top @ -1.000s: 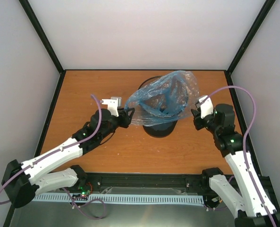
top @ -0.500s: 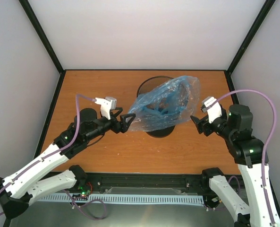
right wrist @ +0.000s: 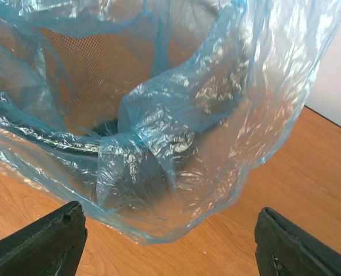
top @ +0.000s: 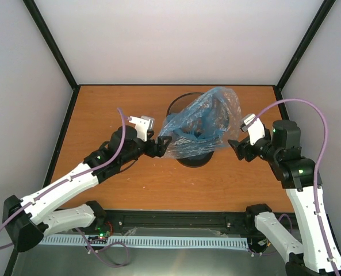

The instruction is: Put the trash bags into the trash bin

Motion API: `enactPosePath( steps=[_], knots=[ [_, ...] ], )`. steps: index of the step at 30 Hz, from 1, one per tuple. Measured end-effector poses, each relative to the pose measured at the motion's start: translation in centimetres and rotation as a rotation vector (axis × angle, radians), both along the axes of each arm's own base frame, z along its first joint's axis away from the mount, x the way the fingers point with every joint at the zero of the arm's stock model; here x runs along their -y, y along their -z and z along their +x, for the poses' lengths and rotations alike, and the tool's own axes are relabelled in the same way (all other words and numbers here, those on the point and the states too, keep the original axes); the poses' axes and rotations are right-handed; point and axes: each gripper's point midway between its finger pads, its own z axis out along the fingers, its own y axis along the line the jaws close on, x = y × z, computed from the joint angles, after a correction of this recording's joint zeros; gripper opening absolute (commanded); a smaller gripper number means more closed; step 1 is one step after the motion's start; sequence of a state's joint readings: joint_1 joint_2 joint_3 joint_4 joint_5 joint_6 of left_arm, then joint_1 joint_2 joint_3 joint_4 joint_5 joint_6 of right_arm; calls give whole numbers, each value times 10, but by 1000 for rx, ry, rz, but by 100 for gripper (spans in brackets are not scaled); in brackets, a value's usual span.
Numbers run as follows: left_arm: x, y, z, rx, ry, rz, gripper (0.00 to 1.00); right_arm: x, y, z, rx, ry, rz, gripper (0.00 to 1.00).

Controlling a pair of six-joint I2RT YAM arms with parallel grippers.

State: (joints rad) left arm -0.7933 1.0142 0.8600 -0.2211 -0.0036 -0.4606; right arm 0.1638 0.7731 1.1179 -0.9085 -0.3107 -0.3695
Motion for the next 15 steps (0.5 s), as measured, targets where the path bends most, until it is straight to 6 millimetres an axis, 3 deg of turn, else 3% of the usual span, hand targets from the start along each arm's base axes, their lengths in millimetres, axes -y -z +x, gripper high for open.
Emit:
enactPosePath(
  steps=[4,11,15],
  knots=[
    [-6,6,10,16,-62,19,92,0,8,3,-18,3,0,80],
    [-7,-6,16,80,-80,15,96,-2,13,10,-35,6,3,80],
    [-7,-17,17,118,-71,25,98,-3,1,17,-24,7,6,81]
  ],
)
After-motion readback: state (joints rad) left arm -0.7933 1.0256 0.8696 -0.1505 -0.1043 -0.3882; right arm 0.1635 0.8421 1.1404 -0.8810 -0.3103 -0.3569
